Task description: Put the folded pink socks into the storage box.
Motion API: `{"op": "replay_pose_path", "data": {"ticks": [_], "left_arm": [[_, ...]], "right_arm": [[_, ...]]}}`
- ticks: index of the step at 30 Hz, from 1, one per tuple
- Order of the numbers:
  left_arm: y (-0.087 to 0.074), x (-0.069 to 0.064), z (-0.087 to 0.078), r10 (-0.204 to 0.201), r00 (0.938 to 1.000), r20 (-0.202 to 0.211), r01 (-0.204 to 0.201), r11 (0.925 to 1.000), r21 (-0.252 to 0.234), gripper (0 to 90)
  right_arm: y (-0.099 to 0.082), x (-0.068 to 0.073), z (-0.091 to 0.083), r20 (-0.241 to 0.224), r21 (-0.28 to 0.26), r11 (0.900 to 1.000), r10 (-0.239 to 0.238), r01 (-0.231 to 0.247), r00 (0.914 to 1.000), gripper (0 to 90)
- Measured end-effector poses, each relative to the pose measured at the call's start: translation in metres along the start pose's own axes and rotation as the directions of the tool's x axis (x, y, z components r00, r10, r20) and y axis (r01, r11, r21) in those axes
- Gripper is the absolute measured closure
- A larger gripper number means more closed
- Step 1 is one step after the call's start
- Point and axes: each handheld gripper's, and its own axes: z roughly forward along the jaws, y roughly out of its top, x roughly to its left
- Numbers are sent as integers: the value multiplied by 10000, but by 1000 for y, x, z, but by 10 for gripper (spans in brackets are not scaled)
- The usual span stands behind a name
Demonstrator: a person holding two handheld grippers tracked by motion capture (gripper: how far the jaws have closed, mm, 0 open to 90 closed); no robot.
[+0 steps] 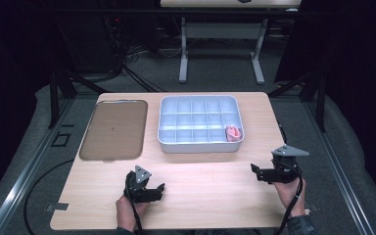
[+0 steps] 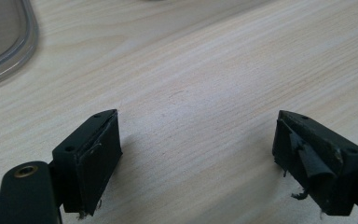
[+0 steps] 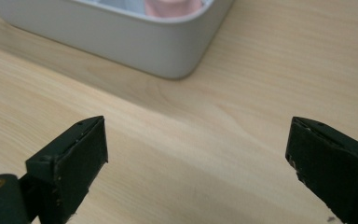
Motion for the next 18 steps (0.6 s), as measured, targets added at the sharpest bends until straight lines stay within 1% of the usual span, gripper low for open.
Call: {"op": "replay_pose_path", "data": {"ticks": [4,6,9,10,11,13,14,16,17,18], "left_arm": [[0,0,0,0,10000,0,0,10000,-1,149],[0,0,0,-6,10000,-2,6,10000,-3,149],[0,0,0,-5,10000,-4,5,10000,-7,150],[0,0,0,-2,10000,-2,2,10000,-2,150],[0,0,0,-5,10000,1,5,10000,1,149],[0,0,0,-12,10000,1,12,10000,2,149],[0,0,0,-16,10000,1,16,10000,-4,149],[0,0,0,-17,10000,-5,17,10000,-5,149],[0,0,0,-8,10000,-6,8,10000,2,149],[0,0,0,-7,10000,-7,7,10000,2,149]], "right_arm": [[-26,-5,9,15,318,9988,375,-375,9993,45],[-36,-5,14,64,575,9976,382,-385,9993,40],[-51,-6,21,191,775,9967,230,-244,9996,38],[-55,-6,23,168,810,9963,288,-301,9994,37],[-59,-6,25,184,806,9963,291,-305,9994,38],[-65,-8,26,265,597,9976,332,-347,9991,59],[-66,-9,27,270,547,9976,402,-416,9988,60],[-66,-9,25,348,374,9988,305,-318,9989,62],[-66,-10,27,359,445,9986,283,-299,9990,61],[-65,-10,29,366,639,9974,311,-334,9988,60]]}}
